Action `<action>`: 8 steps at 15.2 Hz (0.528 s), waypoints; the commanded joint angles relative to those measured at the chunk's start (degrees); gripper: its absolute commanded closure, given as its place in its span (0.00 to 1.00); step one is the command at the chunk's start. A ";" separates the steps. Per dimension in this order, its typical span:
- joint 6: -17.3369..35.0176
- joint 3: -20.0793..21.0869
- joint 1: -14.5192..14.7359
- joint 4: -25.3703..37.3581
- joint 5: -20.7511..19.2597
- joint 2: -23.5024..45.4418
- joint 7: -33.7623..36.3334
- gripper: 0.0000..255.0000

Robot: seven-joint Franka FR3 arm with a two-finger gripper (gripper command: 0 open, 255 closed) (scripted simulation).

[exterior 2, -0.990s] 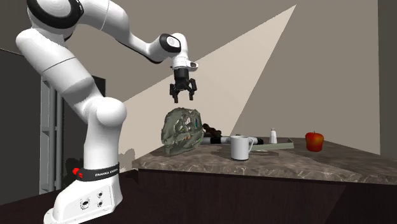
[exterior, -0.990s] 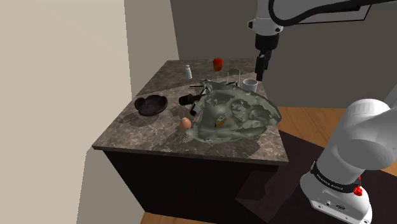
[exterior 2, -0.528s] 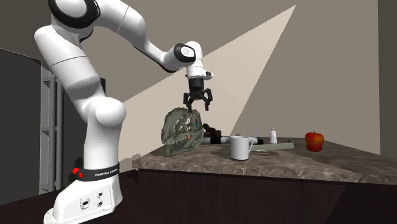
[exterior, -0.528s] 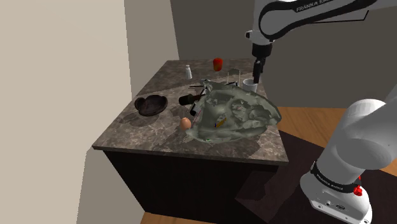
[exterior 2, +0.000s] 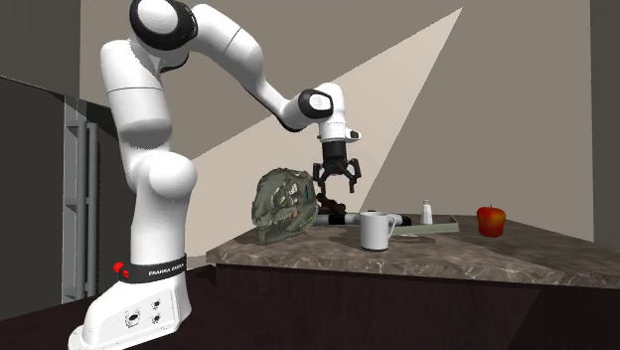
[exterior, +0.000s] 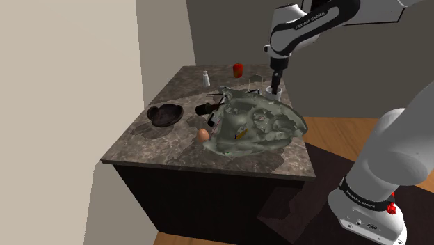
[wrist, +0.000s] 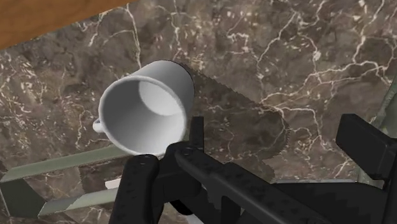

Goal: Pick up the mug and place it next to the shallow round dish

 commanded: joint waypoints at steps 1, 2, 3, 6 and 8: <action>2.18 -1.81 -0.05 2.21 1.57 4.32 -3.41 0.00; 3.23 -2.55 -0.09 3.39 2.64 6.61 -5.09 0.00; 4.21 -3.22 -0.17 4.64 3.83 8.94 -6.82 0.00; 6.31 -4.43 -0.75 8.22 7.38 15.07 -11.43 0.00; 7.80 -4.42 -0.91 7.58 7.85 16.00 -11.77 0.00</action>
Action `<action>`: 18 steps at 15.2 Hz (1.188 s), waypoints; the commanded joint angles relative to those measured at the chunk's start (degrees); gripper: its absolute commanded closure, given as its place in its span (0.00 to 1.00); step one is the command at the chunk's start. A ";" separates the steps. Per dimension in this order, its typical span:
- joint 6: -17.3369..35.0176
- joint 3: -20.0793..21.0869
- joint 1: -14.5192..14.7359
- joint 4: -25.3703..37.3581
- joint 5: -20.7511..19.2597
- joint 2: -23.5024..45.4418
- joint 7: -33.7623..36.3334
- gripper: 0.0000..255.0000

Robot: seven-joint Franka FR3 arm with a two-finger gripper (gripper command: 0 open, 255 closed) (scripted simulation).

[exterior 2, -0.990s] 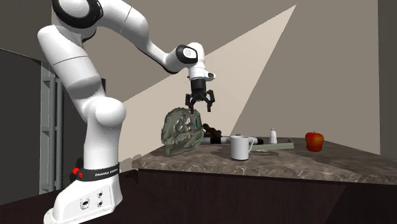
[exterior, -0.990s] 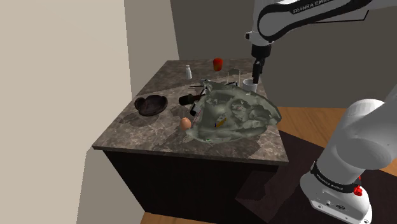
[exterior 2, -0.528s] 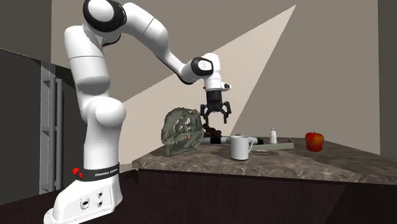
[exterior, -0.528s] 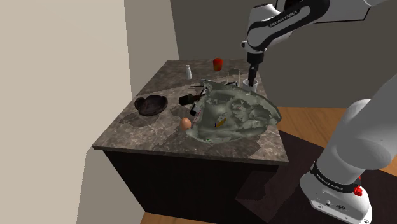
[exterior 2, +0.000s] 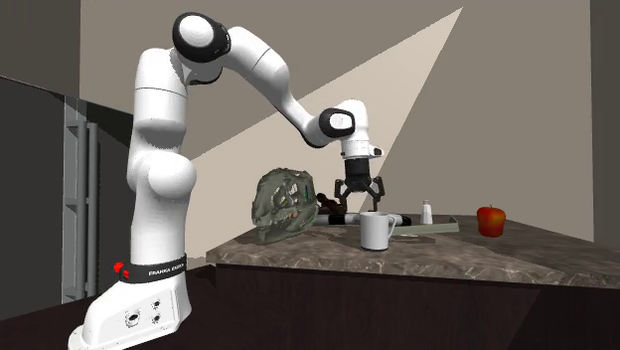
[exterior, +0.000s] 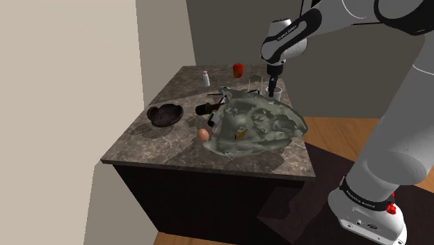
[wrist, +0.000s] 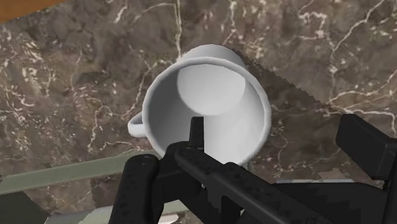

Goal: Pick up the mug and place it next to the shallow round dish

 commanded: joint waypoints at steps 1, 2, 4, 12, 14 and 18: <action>1.39 -0.09 -0.14 -0.13 0.74 1.33 -0.71 0.00; 2.13 -0.10 -0.20 -0.41 1.01 1.82 -0.90 0.00; 3.61 -0.10 -0.31 -0.95 1.57 2.85 -1.31 0.00; 4.76 -0.07 -0.41 -1.34 2.05 3.69 -1.65 0.00; 4.75 -0.07 -0.41 -1.34 2.04 3.68 -1.64 1.00; 4.75 -0.07 -0.41 -1.34 2.04 3.68 -1.64 1.00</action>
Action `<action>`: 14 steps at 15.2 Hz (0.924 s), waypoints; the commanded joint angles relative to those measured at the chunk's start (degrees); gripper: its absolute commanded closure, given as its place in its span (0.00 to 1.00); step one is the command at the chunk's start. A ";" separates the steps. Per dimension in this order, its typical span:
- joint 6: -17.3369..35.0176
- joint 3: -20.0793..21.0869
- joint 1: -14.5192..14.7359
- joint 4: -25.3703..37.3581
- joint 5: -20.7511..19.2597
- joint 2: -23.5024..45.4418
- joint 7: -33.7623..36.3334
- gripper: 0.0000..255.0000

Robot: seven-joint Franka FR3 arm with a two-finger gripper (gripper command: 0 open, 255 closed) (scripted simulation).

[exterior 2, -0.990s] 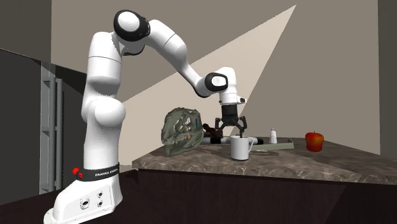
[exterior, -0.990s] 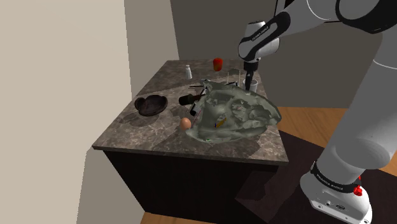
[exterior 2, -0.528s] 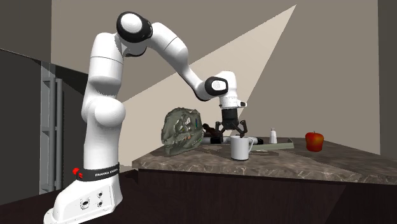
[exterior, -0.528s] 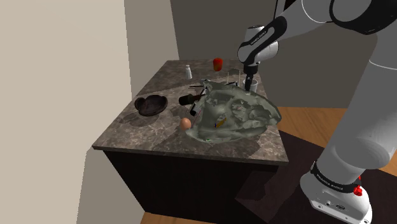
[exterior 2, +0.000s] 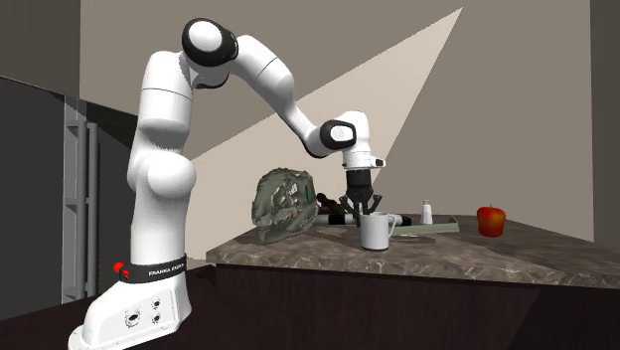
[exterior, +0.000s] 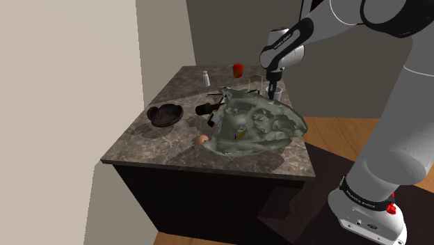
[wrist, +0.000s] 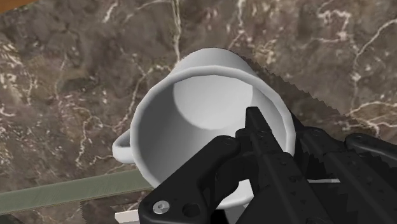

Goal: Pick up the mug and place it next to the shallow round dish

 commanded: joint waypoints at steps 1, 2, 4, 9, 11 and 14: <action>0.00 -0.01 0.00 0.00 0.00 0.00 0.00 1.00; 0.00 -0.01 0.00 0.00 0.00 0.00 0.00 1.00; -0.01 0.00 0.00 0.00 0.00 0.00 0.00 1.00; -2.97 -0.08 0.16 1.26 -1.03 -1.89 0.62 1.00; -4.47 -0.09 0.22 1.96 -1.49 -2.76 0.89 1.00; -6.73 -0.06 0.31 3.10 -2.08 -3.98 1.24 1.00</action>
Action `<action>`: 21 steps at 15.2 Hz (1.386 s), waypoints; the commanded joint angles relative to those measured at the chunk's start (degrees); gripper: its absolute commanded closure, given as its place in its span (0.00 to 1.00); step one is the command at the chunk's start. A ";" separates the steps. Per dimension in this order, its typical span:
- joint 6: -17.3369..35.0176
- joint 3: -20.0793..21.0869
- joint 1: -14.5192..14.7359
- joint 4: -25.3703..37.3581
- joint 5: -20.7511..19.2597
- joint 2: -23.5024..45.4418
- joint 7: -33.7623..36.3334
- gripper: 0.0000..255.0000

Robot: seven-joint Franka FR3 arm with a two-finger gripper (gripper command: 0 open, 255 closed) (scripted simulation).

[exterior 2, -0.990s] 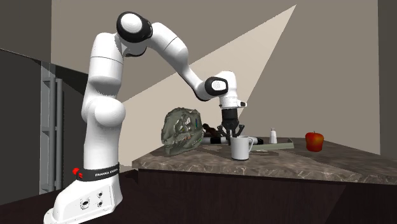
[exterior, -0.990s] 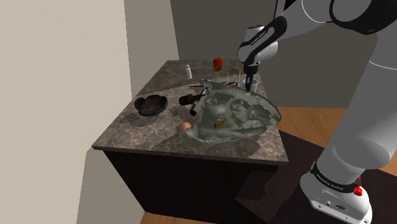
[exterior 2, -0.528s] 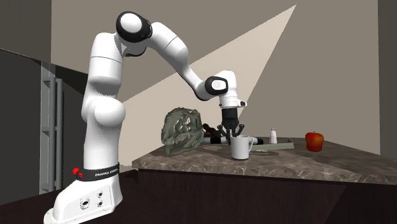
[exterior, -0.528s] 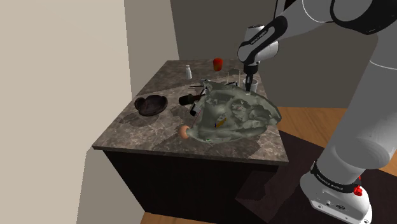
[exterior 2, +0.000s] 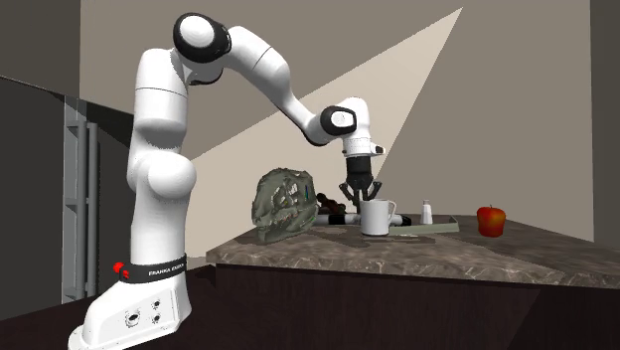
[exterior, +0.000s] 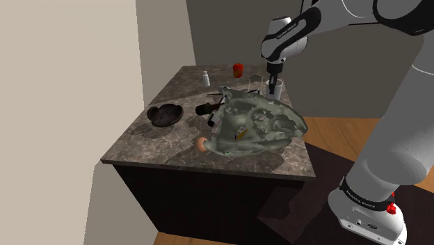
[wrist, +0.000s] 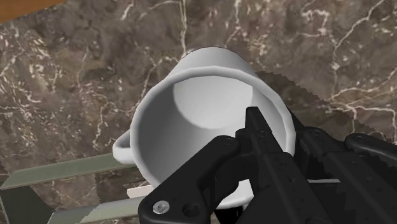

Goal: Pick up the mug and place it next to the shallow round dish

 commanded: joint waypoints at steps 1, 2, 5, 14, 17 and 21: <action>-1.70 -0.01 0.03 0.82 -0.48 -0.97 0.21 1.00; -2.46 0.01 0.05 1.24 -0.64 -1.34 0.31 1.00; -4.73 0.08 0.12 2.56 -1.09 -2.36 0.56 1.00; -11.55 0.37 0.30 7.21 -2.00 -4.73 1.00 1.00; -13.83 0.48 0.35 8.98 -2.17 -5.29 1.06 1.00; -16.87 0.61 0.42 11.51 -2.31 -5.83 1.07 1.00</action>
